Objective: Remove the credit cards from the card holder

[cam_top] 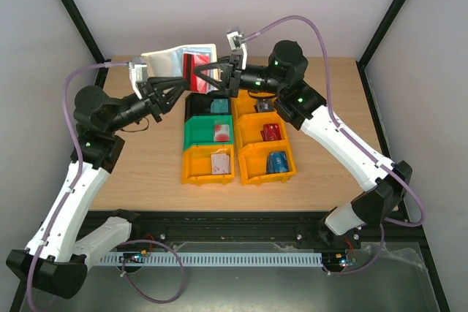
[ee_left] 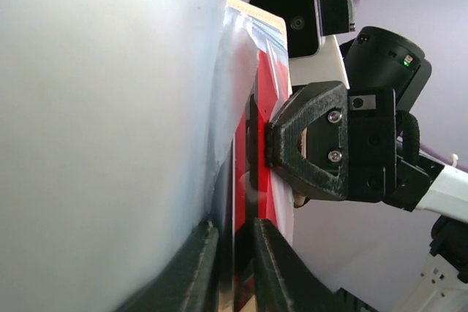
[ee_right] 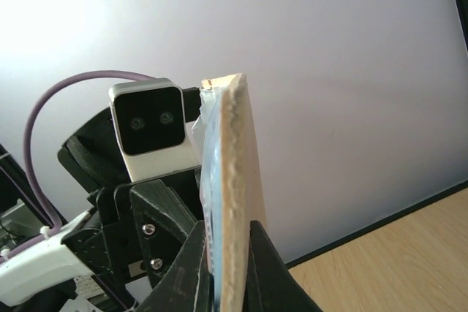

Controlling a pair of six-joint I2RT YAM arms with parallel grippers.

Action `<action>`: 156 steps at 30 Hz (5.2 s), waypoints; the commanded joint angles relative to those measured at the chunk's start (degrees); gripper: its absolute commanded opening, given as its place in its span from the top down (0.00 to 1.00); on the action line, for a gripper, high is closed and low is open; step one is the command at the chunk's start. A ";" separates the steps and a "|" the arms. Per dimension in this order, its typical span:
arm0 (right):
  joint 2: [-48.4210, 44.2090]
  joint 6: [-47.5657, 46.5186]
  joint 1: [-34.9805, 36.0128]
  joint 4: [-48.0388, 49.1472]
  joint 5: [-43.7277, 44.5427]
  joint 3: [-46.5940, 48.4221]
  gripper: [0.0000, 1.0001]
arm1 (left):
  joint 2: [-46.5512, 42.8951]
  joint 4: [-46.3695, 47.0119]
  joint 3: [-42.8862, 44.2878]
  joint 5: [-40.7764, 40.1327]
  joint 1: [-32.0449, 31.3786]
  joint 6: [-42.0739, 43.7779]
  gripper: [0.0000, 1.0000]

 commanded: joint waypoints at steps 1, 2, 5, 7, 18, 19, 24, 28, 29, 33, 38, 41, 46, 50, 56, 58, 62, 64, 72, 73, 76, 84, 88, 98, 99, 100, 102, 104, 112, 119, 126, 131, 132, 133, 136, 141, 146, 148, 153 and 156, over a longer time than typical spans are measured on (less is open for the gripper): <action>0.38 2.09 1.83 10.18 -2.18 -0.41 0.98 | 1.24 4.32 -1.47 9.45 -2.09 -3.81 0.91; 0.47 2.20 1.83 10.28 -2.01 -0.40 0.98 | 1.45 5.22 -1.43 9.86 -2.04 -4.11 0.94; 0.63 2.60 1.83 10.86 -1.79 -1.77 0.98 | 2.03 3.80 -0.90 11.02 -2.33 -1.40 0.98; 0.73 2.54 1.66 10.90 -1.80 -1.76 0.98 | 2.03 1.49 -0.36 10.62 -2.37 0.56 0.98; -3.58 2.06 -0.30 8.03 -5.90 -7.25 0.89 | -1.36 0.30 -3.35 1.86 -2.40 1.10 0.97; -4.17 2.04 -0.36 8.21 -5.67 -7.93 0.89 | -1.39 0.29 -3.87 0.74 -2.36 0.50 0.98; -5.67 2.57 -0.75 8.51 -0.91 -11.61 0.94 | -0.93 0.33 -5.16 -0.71 -2.38 -2.19 0.97; -5.13 6.42 -1.08 10.71 0.34 -14.73 0.96 | -1.02 -0.76 -7.02 -2.06 -2.36 -1.89 0.98; -4.89 6.95 -1.26 10.75 0.33 -15.17 0.96 | -0.90 -0.81 -7.91 -2.29 -2.38 -2.07 0.98; -3.19 8.34 -2.63 10.22 -1.82 -15.22 0.95 | 0.14 0.99 -10.13 -2.20 -2.40 -3.65 0.98; -2.79 9.90 -4.10 12.70 -3.62 -17.37 0.89 | -0.02 4.59 -11.84 -0.90 -2.29 -3.97 0.98; -2.77 11.20 -4.66 14.59 -5.35 -18.74 0.85 | 1.22 5.94 -11.87 0.50 -1.83 -5.43 0.98; -2.79 12.08 -6.33 14.83 -7.50 -20.21 0.79 | 2.73 12.42 -14.32 2.73 0.71 -9.03 0.98; -2.61 12.05 -7.54 14.38 -7.64 -22.54 0.78 | 5.55 15.44 -15.55 3.19 1.33 -10.36 0.98; -1.20 14.04 -8.37 18.23 -9.40 -24.13 0.73 | 7.38 18.36 -17.61 2.11 2.02 -13.09 0.98; -0.32 14.86 -8.89 20.05 -10.67 -24.31 0.72 | 7.83 19.94 -18.55 1.70 2.74 -14.67 0.98; 2.05 17.94 -9.41 22.70 -12.86 -24.62 0.71 | 8.66 21.22 -19.64 2.52 3.51 -15.65 0.98; 2.77 20.03 -9.56 24.58 -14.12 -24.90 0.68 | 9.14 22.01 -20.00 2.81 3.62 -16.92 0.97; 4.17 20.30 -11.25 23.38 -15.00 -23.80 0.74 | 10.63 25.81 -20.38 5.94 5.78 -18.83 0.98; 4.11 20.26 -11.65 23.08 -15.03 -24.05 0.77 | 10.60 25.24 -20.13 6.64 6.26 -18.26 0.98; 4.31 20.38 -11.97 22.84 -15.80 -24.27 0.86 | 10.47 21.64 -19.28 7.77 7.19 -14.94 0.98; 4.65 11.88 -12.97 10.27 -15.60 -19.79 0.98 | 9.91 17.12 -17.74 9.31 8.31 -11.30 0.98; 3.35 11.23 -15.76 8.32 -15.23 -21.51 0.98 | 9.53 17.58 -18.76 9.64 10.88 -12.57 0.98; 2.23 9.23 -19.13 2.32 -13.80 -21.21 0.98 | 8.35 10.29 -15.95 9.82 11.18 0.13 0.98; 1.62 9.42 -20.56 1.46 -12.94 -21.46 0.98 | 7.81 6.42 -14.61 8.77 11.06 6.62 0.98; 1.01 9.50 -22.72 0.41 -11.94 -21.50 0.98 | 7.30 1.72 -13.06 7.35 10.78 14.37 0.98; -0.31 9.13 -26.45 -2.93 -10.66 -21.46 0.98 | 6.38 -8.16 -9.93 2.85 9.22 33.87 0.98; -1.18 7.91 -30.32 -7.76 -9.41 -20.93 0.98 | 4.99 -17.02 -8.19 -3.44 5.93 60.37 0.98; -5.49 9.33 -51.78 -21.15 -4.18 -29.76 0.98 | -5.00 -3.47 -20.21 -21.90 -3.86 110.34 0.98; -6.68 2.10 -61.17 -28.51 5.51 -38.12 0.98 | -9.16 26.02 -33.89 -14.75 -5.92 134.03 0.97; -7.16 6.49 -61.45 -20.02 9.36 -47.36 0.98 | -8.71 34.44 -38.16 -8.04 -6.16 136.30 0.98; -5.38 7.80 -62.67 -17.40 10.81 -53.31 0.98 | -9.05 34.55 -39.14 -7.57 -6.36 135.93 0.98; -5.76 8.08 -63.02 -17.84 12.72 -54.06 0.98 | -9.37 33.94 -38.96 -7.56 -6.39 135.45 0.98; -6.60 8.22 -63.19 -18.14 15.17 -54.83 0.98 | -9.72 33.45 -38.86 -7.52 -6.48 134.58 0.98; -9.82 10.02 -63.61 -18.95 23.00 -56.62 0.77 | -10.76 32.36 -38.48 -7.98 -7.05 131.10 0.98; -18.74 11.22 -63.89 -27.00 41.63 -52.45 0.00 | -12.76 31.76 -39.39 -8.02 -8.08 129.17 0.97; -27.09 6.67 -63.16 -25.67 40.53 -42.26 0.01 | -14.14 30.29 -39.64 -8.02 -8.74 128.32 0.98; -26.92 1.37 -58.70 -23.50 33.58 -37.08 0.01 | -13.67 30.68 -39.66 -8.08 -9.07 128.34 0.98; -20.40 -4.44 -38.38 -17.63 7.24 -25.48 0.03 | -11.98 32.84 -39.42 -8.60 -10.40 128.44 0.98; -14.33 -0.73 -25.69 -12.70 -4.52 -19.08 0.06 | -11.59 33.01 -39.13 -9.17 -11.45 128.60 0.98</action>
